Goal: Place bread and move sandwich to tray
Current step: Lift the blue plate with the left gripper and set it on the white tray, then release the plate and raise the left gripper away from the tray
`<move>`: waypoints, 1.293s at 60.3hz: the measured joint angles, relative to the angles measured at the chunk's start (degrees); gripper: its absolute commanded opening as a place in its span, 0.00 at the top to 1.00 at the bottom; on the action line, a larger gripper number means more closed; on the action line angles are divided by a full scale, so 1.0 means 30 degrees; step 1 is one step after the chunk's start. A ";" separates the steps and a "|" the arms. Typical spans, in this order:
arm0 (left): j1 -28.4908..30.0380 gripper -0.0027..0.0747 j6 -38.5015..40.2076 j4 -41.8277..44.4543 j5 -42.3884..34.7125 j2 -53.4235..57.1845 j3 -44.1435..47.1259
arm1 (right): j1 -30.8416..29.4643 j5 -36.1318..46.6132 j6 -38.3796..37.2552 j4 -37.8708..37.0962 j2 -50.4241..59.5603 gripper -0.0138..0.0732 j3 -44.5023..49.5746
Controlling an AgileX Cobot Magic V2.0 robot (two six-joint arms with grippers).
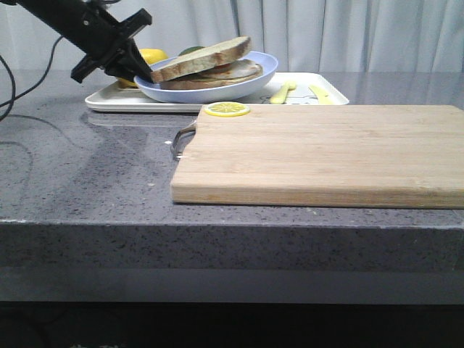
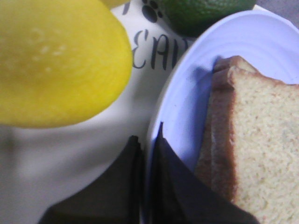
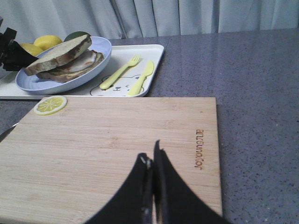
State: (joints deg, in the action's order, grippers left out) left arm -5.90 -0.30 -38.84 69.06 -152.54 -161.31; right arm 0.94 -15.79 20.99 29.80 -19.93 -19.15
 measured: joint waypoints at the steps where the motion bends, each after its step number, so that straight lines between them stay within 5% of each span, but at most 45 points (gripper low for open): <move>1: -0.0003 0.99 -0.0039 0.0000 -0.0082 -0.0012 0.0000 | 0.0000 0.0000 0.0000 0.0000 0.0000 0.91 0.0000; 6: -0.0114 0.95 -0.0122 0.0000 -0.0373 -0.0044 0.0000 | 0.0000 0.0000 0.0000 0.0000 0.0000 0.91 0.0000; 21: -0.0114 0.56 -0.0369 -0.0074 -0.0499 -0.0044 0.0000 | 0.0000 0.0000 0.0000 0.0000 0.0000 0.91 0.0000; 30: -0.0114 0.43 -0.0414 0.0001 -0.0499 -0.0044 0.0000 | 0.0000 0.0000 0.0000 0.0000 0.0000 0.91 0.0000; 48: 0.0102 0.48 -0.0414 0.0001 0.0621 -0.0087 -0.1336 | 0.0000 0.0000 0.0000 0.0000 0.0000 0.91 0.0000; 65: 0.0592 0.98 -0.0414 -0.0154 0.1008 -0.0006 -0.2266 | 0.0000 0.0000 0.0000 0.0000 0.0000 0.91 0.0000; 78: 0.0670 0.99 -0.0414 -0.0197 0.1080 0.1738 -0.2266 | 0.0000 0.0000 0.0000 0.0000 0.0000 0.91 0.0000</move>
State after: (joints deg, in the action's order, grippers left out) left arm -3.89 -1.55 -39.43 72.30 -147.33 -168.11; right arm 0.94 -15.79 20.99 29.80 -19.93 -19.15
